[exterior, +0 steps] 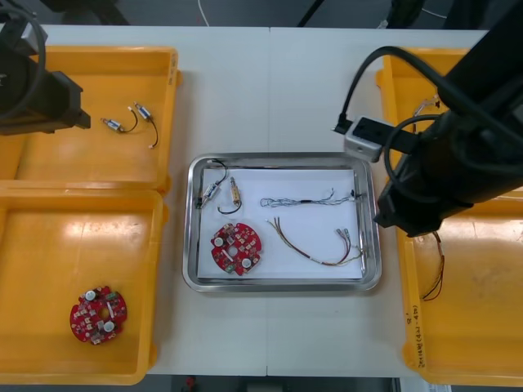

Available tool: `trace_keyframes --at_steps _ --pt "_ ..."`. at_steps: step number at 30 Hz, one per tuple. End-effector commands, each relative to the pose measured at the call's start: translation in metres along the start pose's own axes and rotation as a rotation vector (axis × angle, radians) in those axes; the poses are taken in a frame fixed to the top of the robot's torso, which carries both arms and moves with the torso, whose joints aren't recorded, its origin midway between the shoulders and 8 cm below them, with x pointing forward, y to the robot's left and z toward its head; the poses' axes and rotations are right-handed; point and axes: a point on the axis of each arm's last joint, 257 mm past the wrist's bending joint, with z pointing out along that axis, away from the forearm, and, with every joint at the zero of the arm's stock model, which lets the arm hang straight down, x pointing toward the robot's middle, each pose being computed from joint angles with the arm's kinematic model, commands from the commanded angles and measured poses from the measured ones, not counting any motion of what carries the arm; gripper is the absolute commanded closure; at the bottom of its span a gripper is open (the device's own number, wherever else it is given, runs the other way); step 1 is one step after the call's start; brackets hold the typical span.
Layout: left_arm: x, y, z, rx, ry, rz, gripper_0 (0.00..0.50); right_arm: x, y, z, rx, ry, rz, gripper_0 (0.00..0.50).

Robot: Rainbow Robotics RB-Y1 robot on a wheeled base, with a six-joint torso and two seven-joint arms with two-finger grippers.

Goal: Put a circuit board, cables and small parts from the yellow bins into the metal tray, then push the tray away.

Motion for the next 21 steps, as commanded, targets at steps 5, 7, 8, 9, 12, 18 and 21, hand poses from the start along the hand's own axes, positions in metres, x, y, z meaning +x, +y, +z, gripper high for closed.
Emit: trace_keyframes --at_steps 5,7,8,9,12,18,21 --pt "0.016 0.057 -0.019 -0.068 0.000 0.046 0.000 -0.057 0.039 0.020 -0.038 0.018 -0.196 0.000" --pt "0.022 0.064 -0.017 -0.080 0.013 0.049 0.000 -0.062 0.046 0.026 -0.051 0.035 -0.256 0.000" --pt "0.026 0.066 -0.017 -0.086 0.017 0.053 0.000 -0.065 0.049 0.030 -0.061 0.047 -0.295 0.000" --pt "0.027 0.068 -0.016 -0.088 0.020 0.051 0.000 -0.066 0.050 0.031 -0.064 0.052 -0.309 0.000" --pt "0.036 0.074 -0.015 -0.093 0.034 0.044 0.000 -0.074 0.058 0.041 -0.068 0.065 -0.395 0.000" --pt "0.054 0.085 -0.012 -0.094 0.061 0.044 0.000 -0.080 0.069 0.059 -0.008 0.079 -0.534 0.000" --pt "0.059 0.090 -0.012 -0.099 0.066 0.053 0.000 -0.081 0.081 0.072 -0.013 0.068 -0.574 0.000"
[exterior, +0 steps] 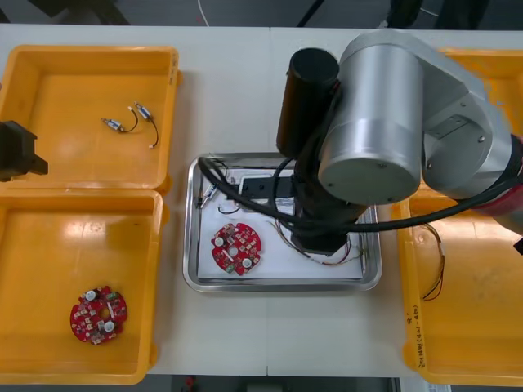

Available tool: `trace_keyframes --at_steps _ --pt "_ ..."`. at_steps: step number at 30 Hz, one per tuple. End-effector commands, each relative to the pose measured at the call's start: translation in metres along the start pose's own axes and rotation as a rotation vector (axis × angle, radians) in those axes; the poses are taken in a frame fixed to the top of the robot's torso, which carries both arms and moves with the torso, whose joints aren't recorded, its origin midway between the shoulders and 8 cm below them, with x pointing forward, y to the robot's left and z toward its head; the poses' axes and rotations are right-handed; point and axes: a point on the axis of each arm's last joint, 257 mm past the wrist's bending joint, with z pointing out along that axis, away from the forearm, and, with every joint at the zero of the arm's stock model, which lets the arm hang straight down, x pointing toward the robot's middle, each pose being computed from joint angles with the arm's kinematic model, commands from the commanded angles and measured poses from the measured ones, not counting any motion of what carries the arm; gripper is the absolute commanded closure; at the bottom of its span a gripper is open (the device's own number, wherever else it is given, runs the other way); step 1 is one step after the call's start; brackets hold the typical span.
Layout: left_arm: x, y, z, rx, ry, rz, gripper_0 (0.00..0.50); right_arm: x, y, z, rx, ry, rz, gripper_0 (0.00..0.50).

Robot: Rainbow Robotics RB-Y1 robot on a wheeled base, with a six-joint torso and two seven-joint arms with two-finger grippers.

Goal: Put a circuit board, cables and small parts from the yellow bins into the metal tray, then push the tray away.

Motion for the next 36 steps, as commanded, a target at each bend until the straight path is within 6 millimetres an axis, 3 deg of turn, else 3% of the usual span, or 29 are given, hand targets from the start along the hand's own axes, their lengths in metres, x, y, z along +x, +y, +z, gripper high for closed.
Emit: trace_keyframes --at_steps 1,5,13,36 --pt "0.001 0.022 -0.016 -0.042 -0.028 0.119 0.000 -0.025 0.012 0.009 0.037 -0.028 -0.132 0.000" --pt "0.006 0.028 -0.016 -0.053 -0.020 0.121 0.000 -0.030 0.026 0.030 0.041 -0.030 -0.184 0.000" --pt "0.023 0.038 -0.010 -0.077 0.019 0.130 0.000 -0.018 0.051 0.061 0.032 0.025 -0.267 0.000" --pt "0.026 0.033 -0.010 -0.057 0.031 0.144 0.000 -0.026 0.075 0.102 -0.018 0.043 -0.254 0.000"
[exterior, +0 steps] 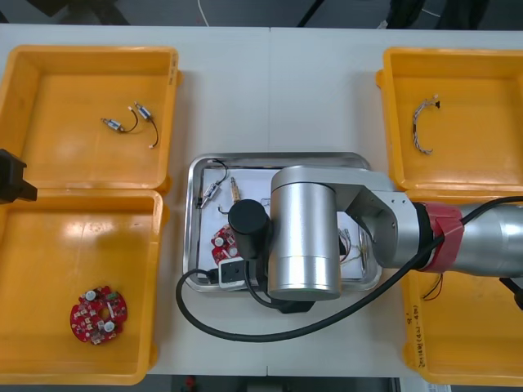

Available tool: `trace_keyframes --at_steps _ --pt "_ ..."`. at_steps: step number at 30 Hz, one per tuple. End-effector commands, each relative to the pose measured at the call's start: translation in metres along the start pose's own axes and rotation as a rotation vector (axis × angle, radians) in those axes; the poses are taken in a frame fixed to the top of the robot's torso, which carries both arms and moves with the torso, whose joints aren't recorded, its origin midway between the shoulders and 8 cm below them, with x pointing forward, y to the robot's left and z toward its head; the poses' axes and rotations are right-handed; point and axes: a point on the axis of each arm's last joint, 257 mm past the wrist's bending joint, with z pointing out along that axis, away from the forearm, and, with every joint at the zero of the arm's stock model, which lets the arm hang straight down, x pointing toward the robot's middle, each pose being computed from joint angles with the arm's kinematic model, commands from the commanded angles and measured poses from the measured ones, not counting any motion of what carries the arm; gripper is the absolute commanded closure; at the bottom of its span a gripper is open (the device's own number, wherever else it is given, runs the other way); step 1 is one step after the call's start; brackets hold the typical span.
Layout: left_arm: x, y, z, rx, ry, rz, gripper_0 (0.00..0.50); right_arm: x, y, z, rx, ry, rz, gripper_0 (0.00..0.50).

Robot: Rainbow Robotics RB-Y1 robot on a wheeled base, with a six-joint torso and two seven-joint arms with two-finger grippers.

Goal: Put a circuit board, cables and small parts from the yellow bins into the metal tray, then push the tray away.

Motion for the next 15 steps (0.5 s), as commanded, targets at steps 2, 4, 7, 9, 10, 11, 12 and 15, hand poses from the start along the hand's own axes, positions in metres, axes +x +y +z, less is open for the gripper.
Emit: trace_keyframes --at_steps 2,4,7,9,10,11,12,15 --pt "-0.004 0.014 -0.015 -0.044 -0.027 0.108 0.000 -0.015 0.012 0.005 0.008 -0.021 -0.060 0.000" --pt "-0.004 0.014 -0.015 -0.044 -0.027 0.108 0.000 -0.014 0.014 0.009 0.007 -0.019 -0.055 0.000" --pt "-0.004 0.014 -0.015 -0.044 -0.027 0.108 0.000 -0.014 0.021 0.013 -0.009 -0.023 -0.043 0.000" --pt "-0.004 0.014 -0.015 -0.044 -0.027 0.108 0.000 -0.016 0.022 0.016 -0.004 -0.027 -0.039 0.000" --pt "-0.004 0.014 -0.015 -0.044 -0.027 0.108 0.000 -0.016 0.024 0.018 -0.006 -0.025 -0.038 0.000" --pt "-0.004 0.014 -0.015 -0.044 -0.027 0.108 0.000 -0.016 0.024 0.021 -0.006 -0.021 -0.031 0.000" --pt "-0.004 0.014 -0.015 -0.044 -0.027 0.108 0.000 -0.016 0.026 0.023 -0.006 -0.020 -0.030 0.000" --pt "-0.004 0.014 -0.015 -0.044 -0.027 0.108 0.000 -0.019 0.024 0.031 0.009 -0.015 -0.011 0.000"
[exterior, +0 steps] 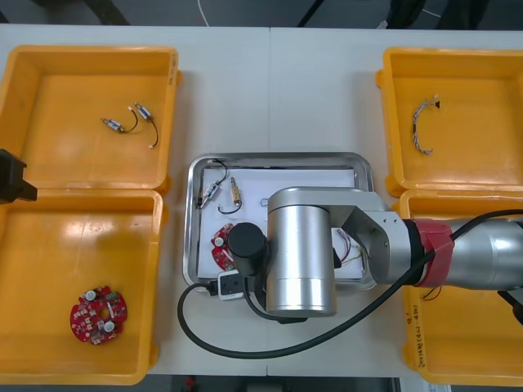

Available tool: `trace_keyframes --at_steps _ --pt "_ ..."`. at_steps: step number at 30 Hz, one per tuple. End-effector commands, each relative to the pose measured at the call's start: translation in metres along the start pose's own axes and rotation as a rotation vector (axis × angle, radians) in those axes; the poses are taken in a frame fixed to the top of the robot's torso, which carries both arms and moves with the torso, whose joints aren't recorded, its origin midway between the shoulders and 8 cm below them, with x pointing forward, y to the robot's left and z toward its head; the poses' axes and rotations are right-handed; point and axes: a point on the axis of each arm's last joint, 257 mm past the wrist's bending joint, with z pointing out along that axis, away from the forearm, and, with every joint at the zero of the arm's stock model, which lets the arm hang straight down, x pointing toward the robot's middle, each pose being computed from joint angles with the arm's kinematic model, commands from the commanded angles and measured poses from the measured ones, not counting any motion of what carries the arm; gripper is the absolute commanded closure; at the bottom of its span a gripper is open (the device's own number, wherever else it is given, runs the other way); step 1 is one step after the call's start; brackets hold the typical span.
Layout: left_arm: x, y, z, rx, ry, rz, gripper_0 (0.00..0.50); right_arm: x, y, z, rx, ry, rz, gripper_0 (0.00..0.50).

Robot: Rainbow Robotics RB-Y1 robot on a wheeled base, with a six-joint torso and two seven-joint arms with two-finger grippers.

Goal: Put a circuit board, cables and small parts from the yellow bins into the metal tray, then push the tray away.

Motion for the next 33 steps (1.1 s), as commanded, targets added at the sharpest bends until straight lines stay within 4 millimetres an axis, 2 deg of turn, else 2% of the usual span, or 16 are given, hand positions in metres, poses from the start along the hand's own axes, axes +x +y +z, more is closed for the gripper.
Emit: trace_keyframes --at_steps 1,14,16,17,18,19,20,21,24,26,29,33 --pt "-0.004 0.014 -0.015 -0.044 -0.027 0.107 0.000 -0.017 0.013 0.012 -0.001 -0.016 0.008 0.000" --pt "-0.004 0.014 -0.015 -0.044 -0.027 0.107 0.000 -0.019 0.010 0.015 0.014 -0.012 0.032 0.000" --pt "-0.004 0.014 -0.015 -0.044 -0.027 0.107 0.000 -0.019 0.010 0.015 0.014 -0.012 0.034 0.042" --pt "-0.004 0.014 -0.015 -0.044 -0.027 0.107 0.000 -0.018 0.010 0.014 0.016 -0.010 0.034 0.102" --pt "-0.004 0.014 -0.015 -0.044 -0.027 0.107 0.000 -0.018 0.010 0.013 0.017 -0.011 0.034 0.184" --pt "-0.004 0.014 -0.015 -0.044 -0.027 0.107 0.000 -0.017 0.010 0.013 0.017 -0.011 0.034 0.213" --pt "-0.004 0.014 -0.015 -0.044 -0.027 0.107 0.000 -0.016 0.011 0.013 0.018 -0.010 0.033 0.266" --pt "-0.004 0.014 -0.015 -0.044 -0.027 0.107 0.000 -0.015 0.010 0.012 0.020 -0.009 0.036 0.362" --pt "-0.004 0.014 -0.015 -0.044 -0.027 0.107 0.000 -0.015 0.009 0.011 0.027 -0.013 0.035 0.476" --pt "-0.004 0.014 -0.015 -0.044 -0.027 0.107 0.000 -0.016 0.008 0.009 0.035 -0.016 0.033 0.500" --pt "-0.004 0.014 -0.015 -0.044 -0.027 0.107 0.000 -0.016 0.005 0.008 0.047 -0.019 0.032 0.500" --pt "-0.004 0.014 -0.015 -0.044 -0.027 0.107 0.000 -0.015 -0.008 0.007 0.092 -0.020 0.032 0.500"
